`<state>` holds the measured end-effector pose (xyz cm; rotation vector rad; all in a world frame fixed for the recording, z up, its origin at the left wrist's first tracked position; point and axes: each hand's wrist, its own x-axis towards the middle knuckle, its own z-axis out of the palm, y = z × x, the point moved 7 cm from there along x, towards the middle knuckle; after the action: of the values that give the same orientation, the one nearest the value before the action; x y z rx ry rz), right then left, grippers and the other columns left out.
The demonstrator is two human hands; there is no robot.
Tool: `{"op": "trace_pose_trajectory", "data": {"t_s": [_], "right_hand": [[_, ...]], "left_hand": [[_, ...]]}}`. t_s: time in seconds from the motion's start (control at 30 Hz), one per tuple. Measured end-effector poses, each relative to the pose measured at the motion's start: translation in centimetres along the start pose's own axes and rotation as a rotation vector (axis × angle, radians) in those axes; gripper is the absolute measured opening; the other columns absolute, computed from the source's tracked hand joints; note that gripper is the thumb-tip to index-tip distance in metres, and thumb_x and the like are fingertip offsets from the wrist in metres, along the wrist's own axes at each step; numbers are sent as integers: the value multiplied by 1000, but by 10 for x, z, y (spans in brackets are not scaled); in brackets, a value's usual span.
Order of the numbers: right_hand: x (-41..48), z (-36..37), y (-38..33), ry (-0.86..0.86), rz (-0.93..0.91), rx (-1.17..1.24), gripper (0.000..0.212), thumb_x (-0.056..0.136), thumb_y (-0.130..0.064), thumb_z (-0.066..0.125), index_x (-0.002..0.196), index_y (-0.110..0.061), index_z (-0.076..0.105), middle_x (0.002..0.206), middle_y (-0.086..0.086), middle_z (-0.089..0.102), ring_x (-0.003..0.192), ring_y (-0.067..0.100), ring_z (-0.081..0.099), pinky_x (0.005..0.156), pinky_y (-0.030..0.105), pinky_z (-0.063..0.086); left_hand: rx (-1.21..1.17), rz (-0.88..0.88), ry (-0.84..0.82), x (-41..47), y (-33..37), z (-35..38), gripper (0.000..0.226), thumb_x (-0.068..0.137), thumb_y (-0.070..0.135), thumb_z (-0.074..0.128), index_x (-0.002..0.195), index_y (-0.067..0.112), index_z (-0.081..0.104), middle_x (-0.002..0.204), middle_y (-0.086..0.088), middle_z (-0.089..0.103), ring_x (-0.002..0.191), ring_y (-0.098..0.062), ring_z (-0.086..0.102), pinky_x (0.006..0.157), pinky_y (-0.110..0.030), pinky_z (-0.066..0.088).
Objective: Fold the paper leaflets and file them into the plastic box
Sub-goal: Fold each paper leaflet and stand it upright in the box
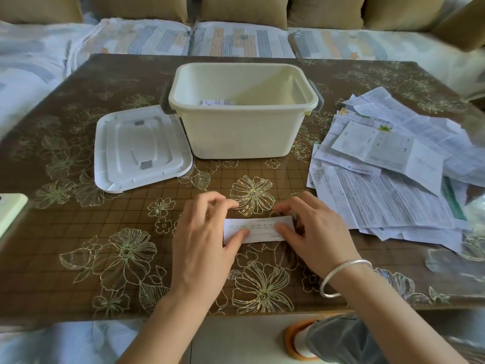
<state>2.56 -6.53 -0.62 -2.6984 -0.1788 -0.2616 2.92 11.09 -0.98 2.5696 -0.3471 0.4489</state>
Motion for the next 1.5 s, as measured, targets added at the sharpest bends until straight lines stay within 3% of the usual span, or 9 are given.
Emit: {"op": "trace_pose_trajectory", "data": {"t_s": [0.17, 0.33, 0.57, 0.73, 0.83, 1.03, 1.17, 1.33, 1.5], "right_hand": [[11, 2, -5, -158, 94, -43, 42, 78, -59, 62, 112, -34, 58, 107, -14, 52, 90, 5, 50, 73, 23, 45], [22, 5, -8, -337, 153, -137, 56, 70, -64, 68, 111, -31, 48, 104, -14, 54, 93, 8, 50, 73, 24, 42], [26, 5, -10, -412, 176, -128, 37, 69, -63, 69, 82, -30, 58, 88, -10, 58, 81, 11, 53, 61, 24, 40], [17, 3, -6, -335, 321, 339, 19, 80, -32, 73, 80, -17, 61, 75, -2, 71, 62, 10, 67, 58, 29, 55], [10, 9, -5, -295, 462, 676, 10, 82, -14, 71, 85, -13, 62, 82, 2, 74, 70, 14, 72, 65, 35, 60], [4, 9, -12, -162, 516, 1011, 10, 83, -5, 68, 90, -4, 61, 80, 7, 74, 78, 15, 72, 66, 27, 60], [3, 7, -20, -122, 489, 1232, 13, 79, -3, 68, 89, -3, 60, 81, 10, 74, 79, 21, 72, 64, 25, 59], [2, 1, -28, -32, 347, 1092, 14, 77, -7, 74, 86, -10, 64, 82, 6, 72, 75, 18, 71, 62, 24, 56], [8, -8, -33, 64, 194, 623, 23, 72, -25, 78, 90, -26, 63, 91, -10, 66, 81, 8, 64, 66, 22, 55]], "left_hand": [[76, 139, 15, -4, 15, 3, 9, 81, 27, 74, 90, 26, 71, 90, 13, 63, 87, -15, 53, 75, -32, 33], [-9, 102, -22, -5, 10, 5, 14, 82, 38, 68, 92, 29, 71, 90, 16, 62, 86, -12, 53, 75, -32, 38], [-97, 62, -55, -2, 4, 8, 27, 80, 51, 59, 96, 33, 71, 90, 18, 60, 86, -10, 50, 74, -28, 38], [-125, 59, -66, -2, 3, 11, 36, 79, 57, 54, 100, 34, 71, 89, 19, 58, 85, -9, 49, 75, -31, 41], [-163, 34, -35, -4, 3, 5, 34, 79, 51, 54, 102, 31, 70, 89, 19, 60, 85, -10, 52, 75, -33, 43], [-293, -16, 34, -6, 3, -7, 21, 81, 39, 69, 98, 27, 70, 88, 20, 67, 84, -3, 61, 77, -38, 51], [-547, -161, 28, -8, 1, -15, 11, 85, 23, 72, 95, 28, 75, 80, 19, 72, 77, 2, 68, 67, -22, 56], [-1012, -444, -80, -12, 1, -8, 12, 82, 17, 72, 93, 18, 76, 78, 5, 76, 74, -6, 72, 61, -13, 52], [-965, -444, -105, -7, -4, -9, 9, 79, 17, 75, 87, 15, 75, 75, 4, 75, 70, -6, 71, 62, -13, 50]]}}
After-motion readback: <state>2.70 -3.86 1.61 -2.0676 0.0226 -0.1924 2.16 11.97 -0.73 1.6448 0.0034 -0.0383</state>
